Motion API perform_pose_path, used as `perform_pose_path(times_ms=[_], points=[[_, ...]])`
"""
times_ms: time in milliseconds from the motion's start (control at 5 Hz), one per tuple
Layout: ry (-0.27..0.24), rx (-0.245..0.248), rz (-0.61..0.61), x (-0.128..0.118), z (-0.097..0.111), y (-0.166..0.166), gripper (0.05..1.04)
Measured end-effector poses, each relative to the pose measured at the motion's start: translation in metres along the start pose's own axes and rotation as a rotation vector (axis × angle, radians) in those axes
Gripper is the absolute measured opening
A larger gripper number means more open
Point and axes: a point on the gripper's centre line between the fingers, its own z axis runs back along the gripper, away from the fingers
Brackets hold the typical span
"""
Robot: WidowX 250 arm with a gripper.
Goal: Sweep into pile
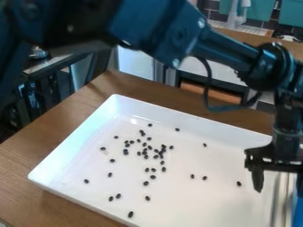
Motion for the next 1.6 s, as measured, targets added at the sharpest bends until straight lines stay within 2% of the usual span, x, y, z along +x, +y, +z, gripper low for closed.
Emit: perform_pose_path(times_ms=[200,400,800,1200,1400,1600], points=[[0.007,0.023,0.003,-0.001,-0.009,0.001,1.001],[0.007,0.031,-0.002,-0.001,-0.009,0.002,0.965],[0.029,0.031,-0.026,-0.007,-0.014,0.006,0.402],[0.021,0.026,-0.03,-0.003,-0.012,0.03,0.367],[0.038,0.016,-0.053,-0.001,-0.012,0.04,0.367],[0.012,0.006,-0.05,0.005,-0.011,0.056,0.366]])
